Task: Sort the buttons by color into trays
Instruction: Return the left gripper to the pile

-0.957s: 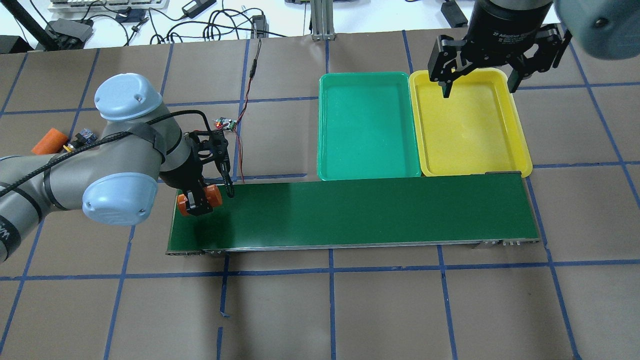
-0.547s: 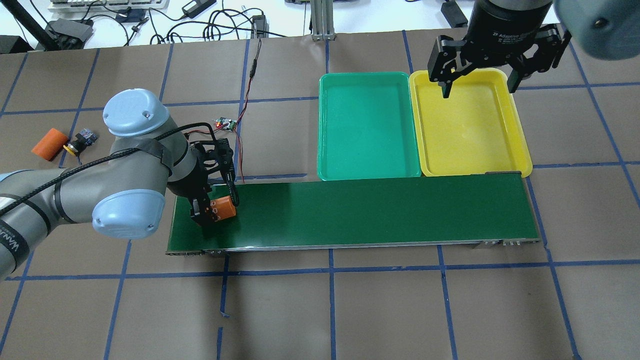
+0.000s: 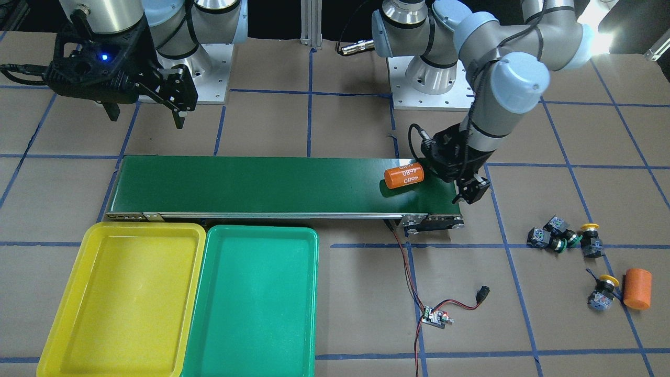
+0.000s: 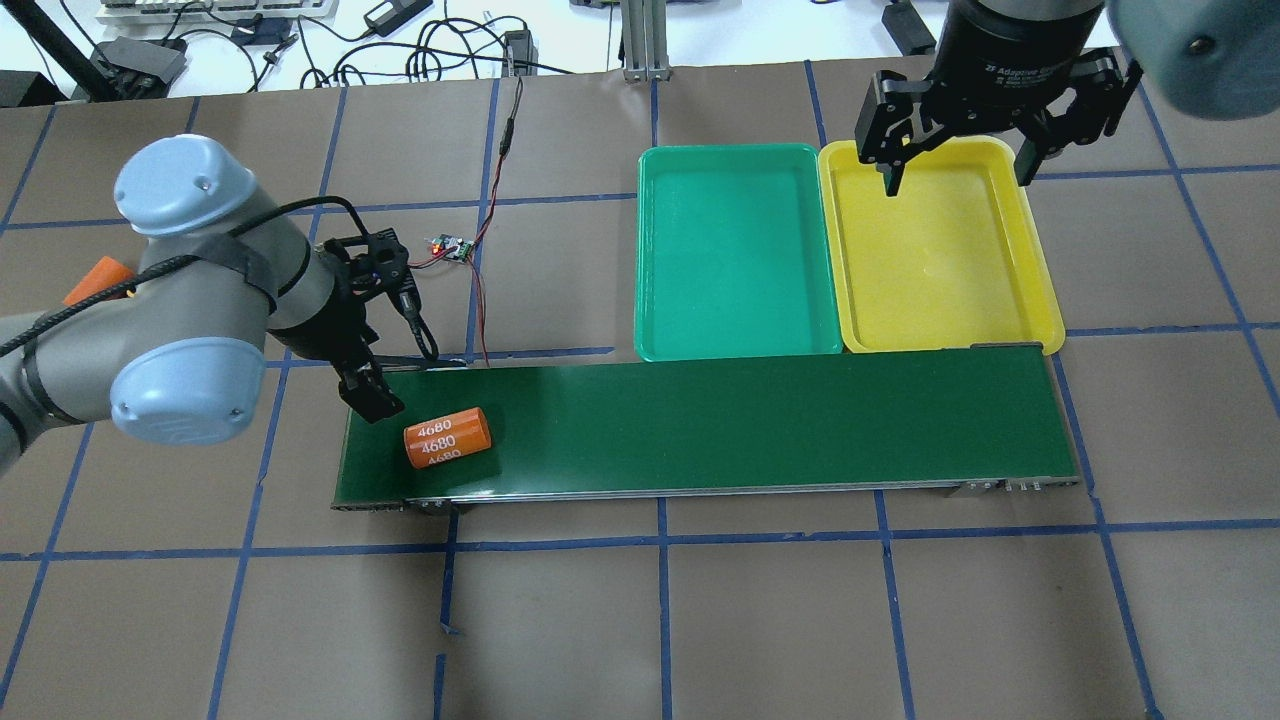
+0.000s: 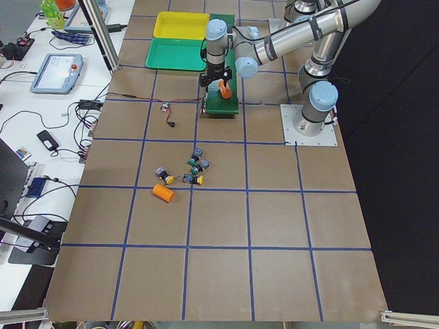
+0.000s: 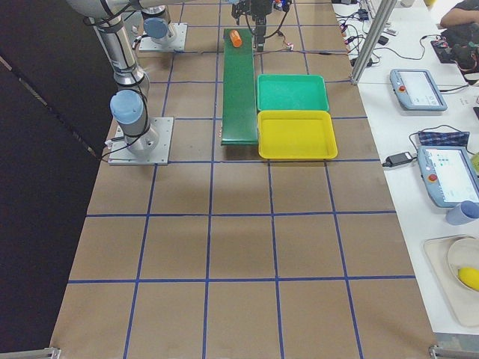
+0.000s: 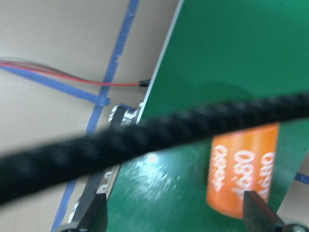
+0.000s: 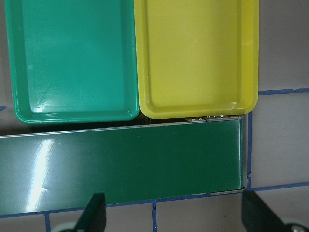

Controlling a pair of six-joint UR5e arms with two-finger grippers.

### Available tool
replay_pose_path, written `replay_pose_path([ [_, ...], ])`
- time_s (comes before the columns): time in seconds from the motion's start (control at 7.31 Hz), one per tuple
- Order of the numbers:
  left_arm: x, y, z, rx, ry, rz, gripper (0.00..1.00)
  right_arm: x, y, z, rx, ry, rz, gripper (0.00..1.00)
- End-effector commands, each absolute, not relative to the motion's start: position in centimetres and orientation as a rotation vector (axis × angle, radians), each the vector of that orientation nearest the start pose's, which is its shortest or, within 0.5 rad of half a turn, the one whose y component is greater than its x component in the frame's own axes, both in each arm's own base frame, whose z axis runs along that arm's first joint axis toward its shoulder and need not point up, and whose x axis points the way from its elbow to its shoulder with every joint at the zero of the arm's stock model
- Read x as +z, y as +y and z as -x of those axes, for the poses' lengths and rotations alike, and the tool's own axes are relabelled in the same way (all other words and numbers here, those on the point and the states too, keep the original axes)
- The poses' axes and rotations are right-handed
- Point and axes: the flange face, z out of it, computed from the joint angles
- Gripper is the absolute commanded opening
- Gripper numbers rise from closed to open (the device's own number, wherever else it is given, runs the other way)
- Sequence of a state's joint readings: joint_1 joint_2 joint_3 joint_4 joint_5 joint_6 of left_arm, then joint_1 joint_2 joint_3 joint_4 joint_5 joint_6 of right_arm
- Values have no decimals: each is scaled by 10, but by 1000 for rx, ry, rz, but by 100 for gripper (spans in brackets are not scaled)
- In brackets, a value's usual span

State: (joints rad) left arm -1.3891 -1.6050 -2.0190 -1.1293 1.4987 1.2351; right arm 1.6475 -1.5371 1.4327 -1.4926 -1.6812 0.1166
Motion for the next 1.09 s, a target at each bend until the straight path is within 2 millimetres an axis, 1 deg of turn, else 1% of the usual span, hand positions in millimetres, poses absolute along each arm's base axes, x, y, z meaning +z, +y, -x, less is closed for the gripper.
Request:
replay_pose_path([
  [0.0, 301, -488, -45, -33, 2999, -1331, 100, 532, -496, -161, -59, 3248, -67, 100],
  [0.14, 301, -499, -84, -52, 3068, -1118, 100, 532, -496, -161, -59, 3248, -67, 100],
  [0.27, 302, -517, -109, -44, 3108, -888, 100, 532, -496, -161, -59, 3248, -67, 100],
  [0.41, 289, -535, -138, 59, 2979, -761, 100, 532, -496, -161, -59, 3248, -67, 100],
  [0.55, 270, -546, -159, 65, 2961, -651, 100, 532, -496, -161, -59, 3248, -67, 100],
  [0.68, 246, -543, -190, 84, 3029, -524, 100, 532, -496, -161, -59, 3248, -67, 100],
  [0.82, 232, -545, -197, 88, 3061, -477, 100, 532, -496, -161, -59, 3248, -67, 100],
  [0.96, 222, -550, -202, 58, 3049, -469, 100, 532, -496, -161, -59, 3248, -67, 100],
])
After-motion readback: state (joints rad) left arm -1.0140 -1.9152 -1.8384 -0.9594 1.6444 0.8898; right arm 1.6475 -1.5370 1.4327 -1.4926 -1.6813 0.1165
